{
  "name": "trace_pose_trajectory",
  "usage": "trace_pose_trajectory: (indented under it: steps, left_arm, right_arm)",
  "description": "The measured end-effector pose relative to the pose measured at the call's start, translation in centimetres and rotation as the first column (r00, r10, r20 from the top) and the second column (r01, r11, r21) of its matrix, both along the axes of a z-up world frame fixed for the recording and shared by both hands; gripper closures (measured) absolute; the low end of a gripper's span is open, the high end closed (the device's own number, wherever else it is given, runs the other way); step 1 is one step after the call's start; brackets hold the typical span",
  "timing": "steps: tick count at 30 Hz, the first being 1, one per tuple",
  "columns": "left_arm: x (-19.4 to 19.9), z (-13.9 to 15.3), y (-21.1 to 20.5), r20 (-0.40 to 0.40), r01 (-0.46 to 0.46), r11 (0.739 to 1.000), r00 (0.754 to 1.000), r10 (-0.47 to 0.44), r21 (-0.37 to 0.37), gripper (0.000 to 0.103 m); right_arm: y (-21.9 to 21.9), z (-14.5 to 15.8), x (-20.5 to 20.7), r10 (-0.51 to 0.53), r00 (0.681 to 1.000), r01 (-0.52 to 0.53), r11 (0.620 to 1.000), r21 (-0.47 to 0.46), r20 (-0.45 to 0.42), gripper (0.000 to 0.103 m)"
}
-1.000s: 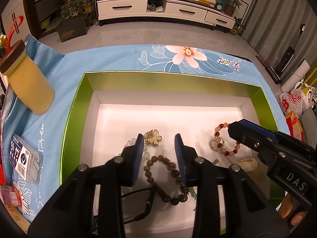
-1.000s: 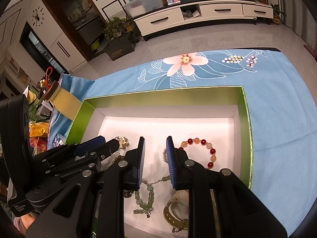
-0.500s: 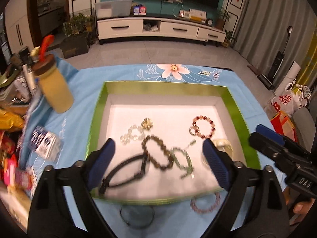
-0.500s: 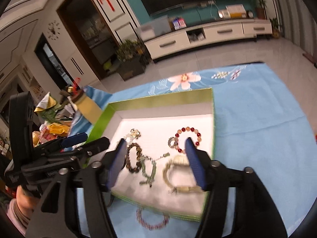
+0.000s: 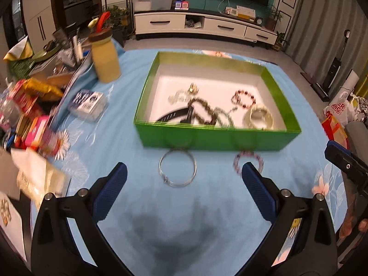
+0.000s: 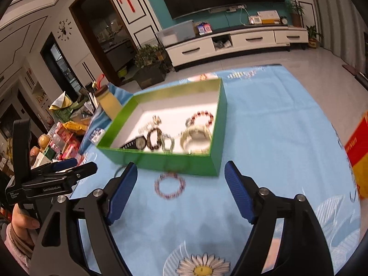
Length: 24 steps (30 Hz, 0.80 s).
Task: Organize jewelry
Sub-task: 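Withdraw both open tools toward the silver bangle and pink bracelet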
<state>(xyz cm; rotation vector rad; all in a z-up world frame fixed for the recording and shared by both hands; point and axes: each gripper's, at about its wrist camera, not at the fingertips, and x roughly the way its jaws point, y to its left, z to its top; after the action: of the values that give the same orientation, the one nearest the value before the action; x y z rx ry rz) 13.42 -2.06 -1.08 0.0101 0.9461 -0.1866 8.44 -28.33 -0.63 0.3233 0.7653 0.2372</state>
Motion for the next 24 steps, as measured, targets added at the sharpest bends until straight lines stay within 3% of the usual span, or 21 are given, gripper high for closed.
trace_pose_trajectory:
  steps: [7, 24]
  left_arm:
    - [-2.6, -1.1, 1.4, -0.033, -0.036, 0.999, 0.999, 0.036, -0.016, 0.002]
    - [-6.0, -6.8, 6.4, -0.09, -0.125, 0.986, 0.989, 0.115, -0.111, 0.002]
  right_arm:
    - [0.3, -1.6, -1.9, -0.015, 0.998, 0.016, 1.0, 0.021, -0.058, 0.024]
    - [2.8, -5.9, -4.2, -0.006, 0.993, -0.002, 0.998, -0.064, -0.121, 0.024]
